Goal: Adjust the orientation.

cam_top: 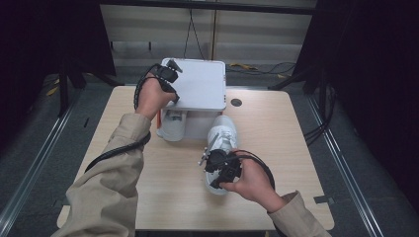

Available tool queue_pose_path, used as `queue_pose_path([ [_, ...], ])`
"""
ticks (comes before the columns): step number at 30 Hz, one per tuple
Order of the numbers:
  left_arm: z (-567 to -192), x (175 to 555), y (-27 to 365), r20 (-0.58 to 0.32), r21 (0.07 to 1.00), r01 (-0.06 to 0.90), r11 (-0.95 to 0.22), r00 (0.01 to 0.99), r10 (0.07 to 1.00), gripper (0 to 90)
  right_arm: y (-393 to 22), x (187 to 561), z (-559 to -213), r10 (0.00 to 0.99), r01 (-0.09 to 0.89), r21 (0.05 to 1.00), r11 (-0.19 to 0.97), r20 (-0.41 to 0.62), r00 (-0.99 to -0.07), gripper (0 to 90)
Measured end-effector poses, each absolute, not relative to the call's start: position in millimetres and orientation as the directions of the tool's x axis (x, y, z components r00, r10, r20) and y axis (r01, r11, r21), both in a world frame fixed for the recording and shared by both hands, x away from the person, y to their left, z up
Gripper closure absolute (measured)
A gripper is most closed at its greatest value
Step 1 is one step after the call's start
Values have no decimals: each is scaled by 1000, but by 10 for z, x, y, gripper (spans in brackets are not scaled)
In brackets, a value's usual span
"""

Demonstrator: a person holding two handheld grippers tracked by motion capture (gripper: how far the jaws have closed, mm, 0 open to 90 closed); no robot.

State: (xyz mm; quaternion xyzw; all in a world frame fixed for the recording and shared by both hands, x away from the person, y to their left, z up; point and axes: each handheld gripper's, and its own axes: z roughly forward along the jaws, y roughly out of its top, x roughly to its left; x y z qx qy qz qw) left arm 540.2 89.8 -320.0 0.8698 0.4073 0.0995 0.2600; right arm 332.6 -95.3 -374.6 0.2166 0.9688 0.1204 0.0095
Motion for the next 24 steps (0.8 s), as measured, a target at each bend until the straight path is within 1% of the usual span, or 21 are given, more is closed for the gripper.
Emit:
queue_pose_path([
  [6, -3207, 5411, 927, -56, 541, 657, -525, 651, 757, 900, -790, 3403, -3794, 376, 372, 238, 897, 30, -926, 751],
  [10, -3199, 5397, 899, -26, 534, 648, -543, 654, 756, 900, -709, 3509, -3829, 352, 345, 237, 908, 15, -936, 750],
  [13, -3194, 5400, 887, -22, 528, 649, -548, 655, 755, 900, -670, 3601, -3845, 336, 328, 238, 914, 8, -942, 748],
  [21, -3198, 5428, 918, -61, 529, 662, -531, 654, 754, 900, -604, 3890, -3903, 322, 314, 229, 921, 1, -947, 741],
  [24, -3198, 5434, 926, -62, 528, 661, -533, 656, 752, 900, -575, 3980, -3927, 312, 301, 220, 928, -15, -950, 740],
])
